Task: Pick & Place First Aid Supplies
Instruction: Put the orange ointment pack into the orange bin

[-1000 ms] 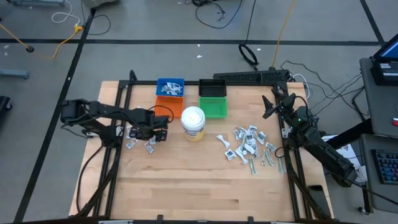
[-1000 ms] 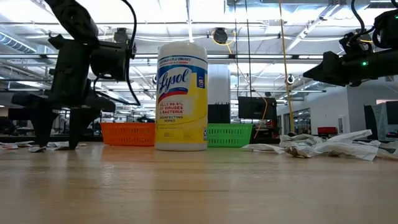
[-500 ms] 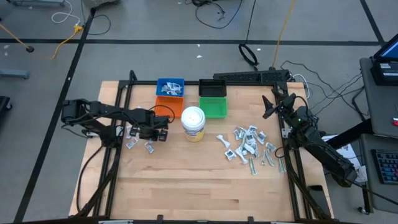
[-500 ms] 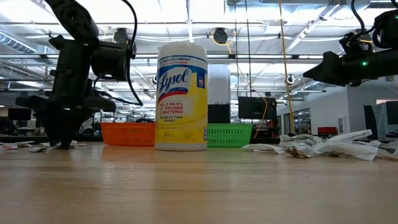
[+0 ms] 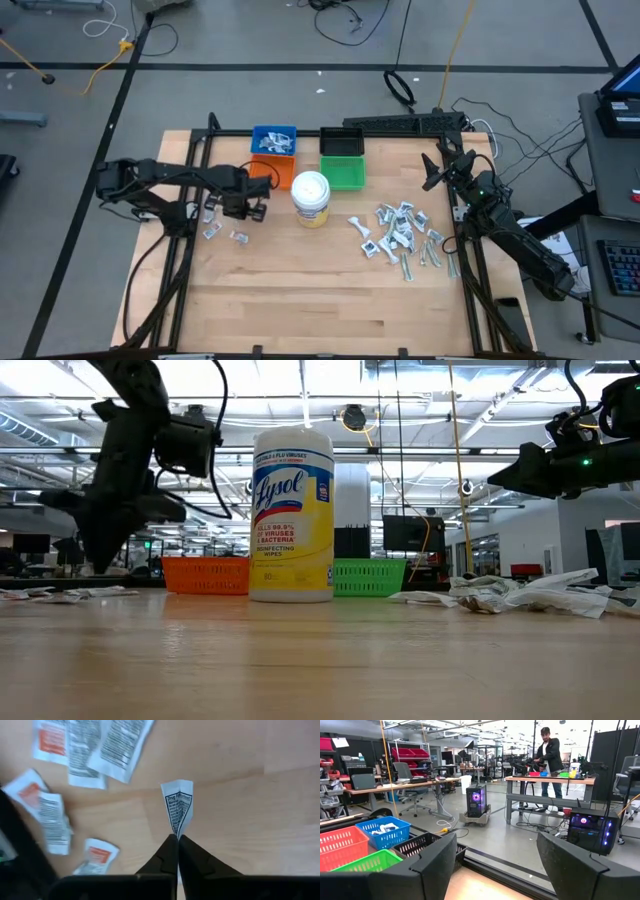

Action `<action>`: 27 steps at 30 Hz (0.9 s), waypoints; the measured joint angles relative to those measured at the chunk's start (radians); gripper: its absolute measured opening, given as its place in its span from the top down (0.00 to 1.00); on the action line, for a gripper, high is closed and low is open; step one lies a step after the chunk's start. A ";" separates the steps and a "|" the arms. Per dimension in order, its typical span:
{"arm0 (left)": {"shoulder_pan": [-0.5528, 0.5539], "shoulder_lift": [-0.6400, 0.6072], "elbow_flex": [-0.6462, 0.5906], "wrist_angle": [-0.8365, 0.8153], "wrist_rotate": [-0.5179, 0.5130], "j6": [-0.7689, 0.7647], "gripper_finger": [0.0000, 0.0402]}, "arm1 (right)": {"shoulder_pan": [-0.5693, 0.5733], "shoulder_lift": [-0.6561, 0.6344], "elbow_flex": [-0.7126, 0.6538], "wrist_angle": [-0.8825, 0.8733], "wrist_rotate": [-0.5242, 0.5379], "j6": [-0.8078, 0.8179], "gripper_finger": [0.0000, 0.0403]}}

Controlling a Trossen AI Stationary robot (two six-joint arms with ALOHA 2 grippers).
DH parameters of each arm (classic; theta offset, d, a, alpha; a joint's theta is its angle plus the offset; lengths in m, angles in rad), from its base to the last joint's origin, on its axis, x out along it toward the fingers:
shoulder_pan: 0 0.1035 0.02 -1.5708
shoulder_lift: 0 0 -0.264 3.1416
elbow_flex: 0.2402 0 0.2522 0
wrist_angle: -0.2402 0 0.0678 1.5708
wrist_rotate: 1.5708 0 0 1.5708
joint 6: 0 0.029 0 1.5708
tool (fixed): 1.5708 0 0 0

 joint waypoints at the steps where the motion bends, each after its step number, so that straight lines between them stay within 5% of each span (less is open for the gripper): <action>1: 0.014 0.002 0.016 -0.020 0.000 0.022 0.99 | 0.000 0.000 0.000 0.000 0.000 0.000 0.32; 9: 0.157 0.050 0.197 -0.132 -0.008 0.199 0.99 | 0.000 0.000 0.000 0.000 0.000 0.000 0.32; 27: 0.330 0.457 0.720 -0.244 -0.042 0.483 1.00 | 0.000 0.000 0.000 0.000 0.000 0.000 0.32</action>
